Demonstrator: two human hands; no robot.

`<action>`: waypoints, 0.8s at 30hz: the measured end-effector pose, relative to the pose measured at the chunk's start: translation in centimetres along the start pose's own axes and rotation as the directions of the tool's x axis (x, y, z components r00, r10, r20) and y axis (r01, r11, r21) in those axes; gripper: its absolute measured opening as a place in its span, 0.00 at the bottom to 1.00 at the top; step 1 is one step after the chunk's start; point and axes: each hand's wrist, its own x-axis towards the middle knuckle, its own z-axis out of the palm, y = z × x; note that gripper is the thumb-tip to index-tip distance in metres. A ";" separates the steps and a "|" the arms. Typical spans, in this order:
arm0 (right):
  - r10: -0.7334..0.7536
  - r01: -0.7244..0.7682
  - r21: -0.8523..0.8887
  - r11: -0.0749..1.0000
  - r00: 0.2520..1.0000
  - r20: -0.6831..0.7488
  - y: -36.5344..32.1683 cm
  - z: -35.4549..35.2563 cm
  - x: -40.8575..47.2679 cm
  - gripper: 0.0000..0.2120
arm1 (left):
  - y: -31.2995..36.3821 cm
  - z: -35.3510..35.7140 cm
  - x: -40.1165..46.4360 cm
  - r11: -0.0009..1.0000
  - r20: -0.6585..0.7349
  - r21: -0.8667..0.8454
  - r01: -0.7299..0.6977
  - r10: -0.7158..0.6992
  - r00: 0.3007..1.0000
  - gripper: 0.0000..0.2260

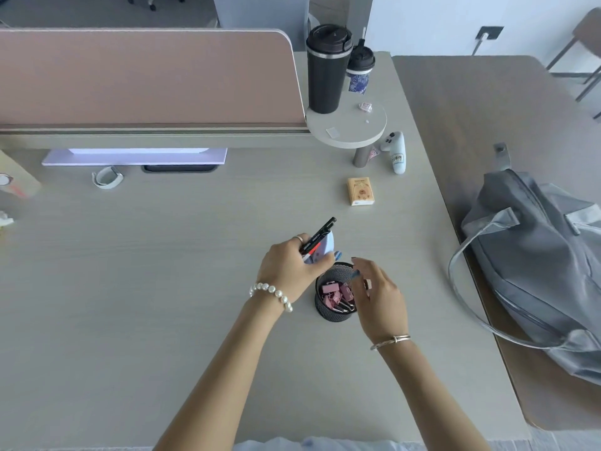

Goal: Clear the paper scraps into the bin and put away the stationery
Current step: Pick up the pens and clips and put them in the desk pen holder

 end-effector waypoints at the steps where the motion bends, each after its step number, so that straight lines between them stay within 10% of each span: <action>1: 0.001 -0.001 0.009 1.000 1.000 -0.009 0.2 -0.1 0.0 0.12 | 0.2 0.1 0.0 1.000 0.010 -0.024 -0.002 0.002 1.000 0.16; 24: 0.202 -0.186 -0.250 0.950 0.979 0.037 9.4 -6.2 -9.3 0.05 | 3.4 6.1 0.4 0.891 0.120 -0.398 0.217 -0.184 0.976 0.21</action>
